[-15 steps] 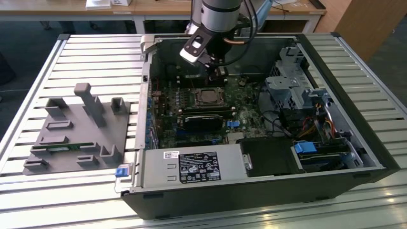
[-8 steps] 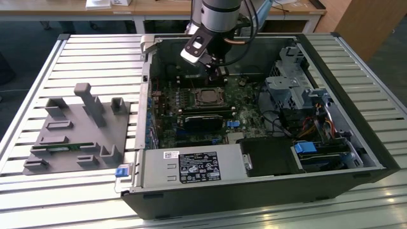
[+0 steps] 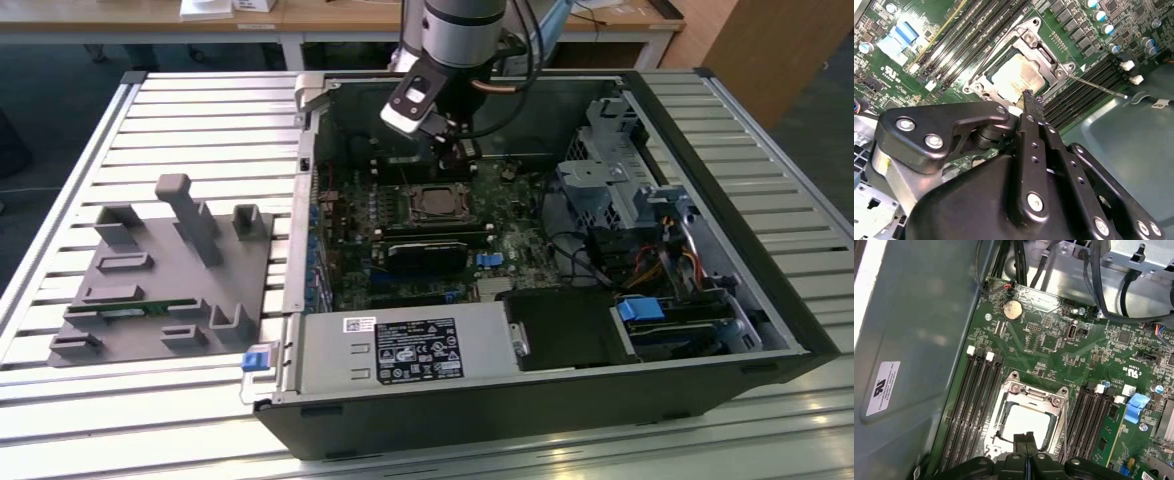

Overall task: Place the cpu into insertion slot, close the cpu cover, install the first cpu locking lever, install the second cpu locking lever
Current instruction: 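Install the first cpu locking lever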

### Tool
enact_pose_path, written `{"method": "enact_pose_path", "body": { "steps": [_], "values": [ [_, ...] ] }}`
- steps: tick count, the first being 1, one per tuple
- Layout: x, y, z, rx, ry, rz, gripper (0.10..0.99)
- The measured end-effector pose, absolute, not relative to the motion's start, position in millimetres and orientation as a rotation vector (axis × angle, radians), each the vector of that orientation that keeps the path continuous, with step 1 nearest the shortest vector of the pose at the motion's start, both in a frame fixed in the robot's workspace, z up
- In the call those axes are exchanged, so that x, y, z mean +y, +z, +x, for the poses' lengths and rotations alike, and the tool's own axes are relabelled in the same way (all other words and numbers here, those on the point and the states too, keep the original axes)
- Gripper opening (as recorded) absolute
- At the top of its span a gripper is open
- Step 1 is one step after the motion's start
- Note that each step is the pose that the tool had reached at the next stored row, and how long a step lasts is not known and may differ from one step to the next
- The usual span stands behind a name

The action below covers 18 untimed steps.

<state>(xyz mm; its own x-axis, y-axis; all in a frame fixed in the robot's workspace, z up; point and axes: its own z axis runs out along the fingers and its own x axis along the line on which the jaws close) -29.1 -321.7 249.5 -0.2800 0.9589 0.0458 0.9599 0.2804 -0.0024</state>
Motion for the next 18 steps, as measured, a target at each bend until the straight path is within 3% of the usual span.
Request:
{"method": "enact_pose_path", "body": {
  "steps": [18],
  "values": [
    [-321.7, 249.6, -29.1, -2.540, -0.038, -1.782, 0.106]
  ]
}}
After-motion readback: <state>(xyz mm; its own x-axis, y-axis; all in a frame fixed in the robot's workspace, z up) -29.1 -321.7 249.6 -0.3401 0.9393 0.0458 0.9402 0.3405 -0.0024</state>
